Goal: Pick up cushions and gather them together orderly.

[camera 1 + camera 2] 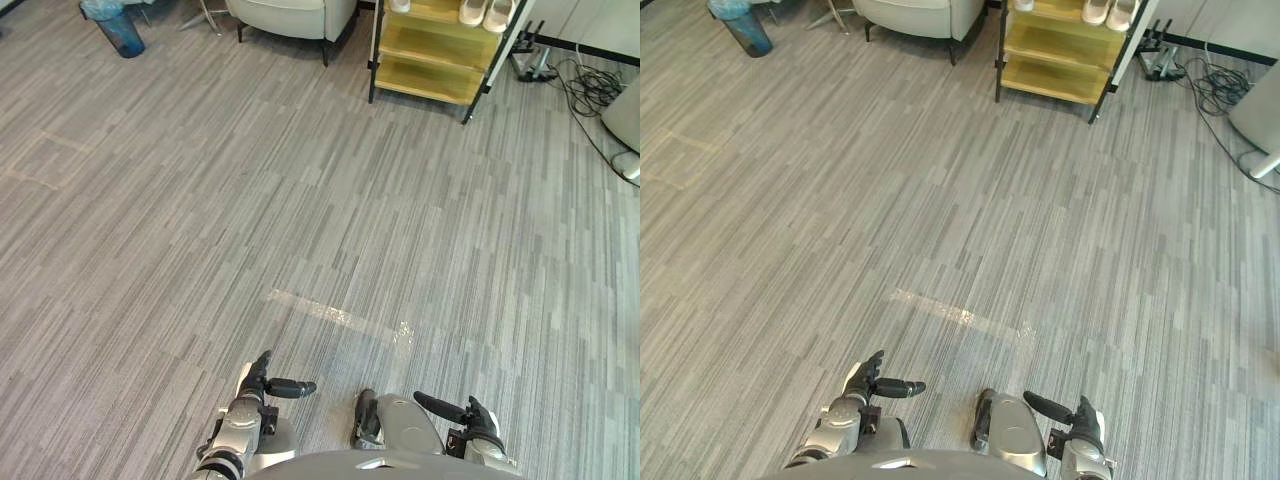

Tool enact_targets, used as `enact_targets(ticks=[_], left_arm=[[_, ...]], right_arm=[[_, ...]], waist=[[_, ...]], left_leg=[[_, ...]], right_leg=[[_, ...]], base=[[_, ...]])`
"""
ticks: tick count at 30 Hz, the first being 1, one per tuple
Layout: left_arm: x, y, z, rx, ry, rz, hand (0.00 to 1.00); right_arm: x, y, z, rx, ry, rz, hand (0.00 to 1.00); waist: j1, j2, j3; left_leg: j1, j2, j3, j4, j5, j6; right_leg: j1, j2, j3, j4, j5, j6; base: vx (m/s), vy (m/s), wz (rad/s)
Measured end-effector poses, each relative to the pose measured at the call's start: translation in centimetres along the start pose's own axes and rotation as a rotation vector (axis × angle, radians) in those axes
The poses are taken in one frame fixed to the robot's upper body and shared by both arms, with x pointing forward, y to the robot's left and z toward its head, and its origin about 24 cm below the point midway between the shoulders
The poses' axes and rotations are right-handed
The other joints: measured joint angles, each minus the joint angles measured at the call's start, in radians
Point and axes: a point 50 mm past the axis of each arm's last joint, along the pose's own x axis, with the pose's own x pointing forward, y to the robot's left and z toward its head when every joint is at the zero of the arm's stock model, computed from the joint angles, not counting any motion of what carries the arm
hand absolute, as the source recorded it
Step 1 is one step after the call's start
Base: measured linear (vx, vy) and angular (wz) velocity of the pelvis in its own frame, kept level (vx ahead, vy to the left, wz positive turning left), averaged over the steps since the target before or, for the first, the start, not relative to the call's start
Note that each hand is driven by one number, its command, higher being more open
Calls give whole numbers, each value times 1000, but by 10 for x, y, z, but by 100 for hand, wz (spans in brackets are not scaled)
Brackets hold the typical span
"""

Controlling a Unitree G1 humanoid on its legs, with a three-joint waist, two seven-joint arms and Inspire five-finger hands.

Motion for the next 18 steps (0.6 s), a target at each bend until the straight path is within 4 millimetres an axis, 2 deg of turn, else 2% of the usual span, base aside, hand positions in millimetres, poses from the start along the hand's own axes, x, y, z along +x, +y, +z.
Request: enact_targets(ticks=[2,3,4,5,6,7,8,11,15,18], left_arm=[[0,-2,3,-6,-11,-5,100],[1,-5,6,-10,-18,-11,100],[1,-6,6,-12,-20,-13,100],[1,-7,6,-14,-22,-15,100],[0,-9,5,-18,-16,-18,100],[0,-7,3,-14,-7,-14,100],[1,-4,1,-13,3,-8,100],[1,6,-3,7,19,12,100],[0,14,-13,32,54,26,100],[-3,23,-26,50,102,43,100]], right_arm=[[0,3,4,8,-19,7,100],[-1,8,7,15,-25,16,100],[-1,10,7,18,-27,20,100],[-2,13,7,21,-25,26,100],[-2,12,7,20,-24,24,100],[-3,16,4,20,-11,33,100],[-5,22,-2,26,8,48,100],[-8,31,-8,30,36,74,100],[-8,31,-10,17,50,80,100],[-5,27,-10,-8,60,77,100]], waist=[[11,0,-2],[24,-4,-4],[27,-5,-5],[30,-9,-10],[30,-1,-21],[35,-18,-31],[35,-47,-47],[43,-84,-69],[43,-84,-73],[40,-79,-80]], left_leg=[[-16,-20,-6,-109,-22,9],[-28,-51,-55,-229,-20,15],[-31,-64,-78,-274,-17,17],[-34,-93,-124,-367,5,24],[-28,-112,-151,-445,91,24],[-12,-124,-144,-460,152,-12],[-2,-146,-125,-476,150,1],[24,-182,-66,-482,132,31],[75,-214,-13,-534,132,51],[129,-232,26,-612,160,67]], right_leg=[[29,-1,25,-16,0,2],[31,-6,44,-20,-1,12],[31,-9,50,-21,-2,15],[31,-18,61,-19,-8,33],[31,-21,74,-15,-15,55],[32,-36,101,-10,-24,78],[29,-61,110,-17,-18,96],[23,-106,158,-21,-1,127],[24,-143,185,-36,20,164],[26,-162,182,-54,42,185]], base=[[162,83,-42],[124,123,-37],[162,193,-35],[171,231,-24],[185,251,-36],[218,240,-32],[194,181,-25],[206,232,-33],[60,143,-37],[-6,65,-30]])
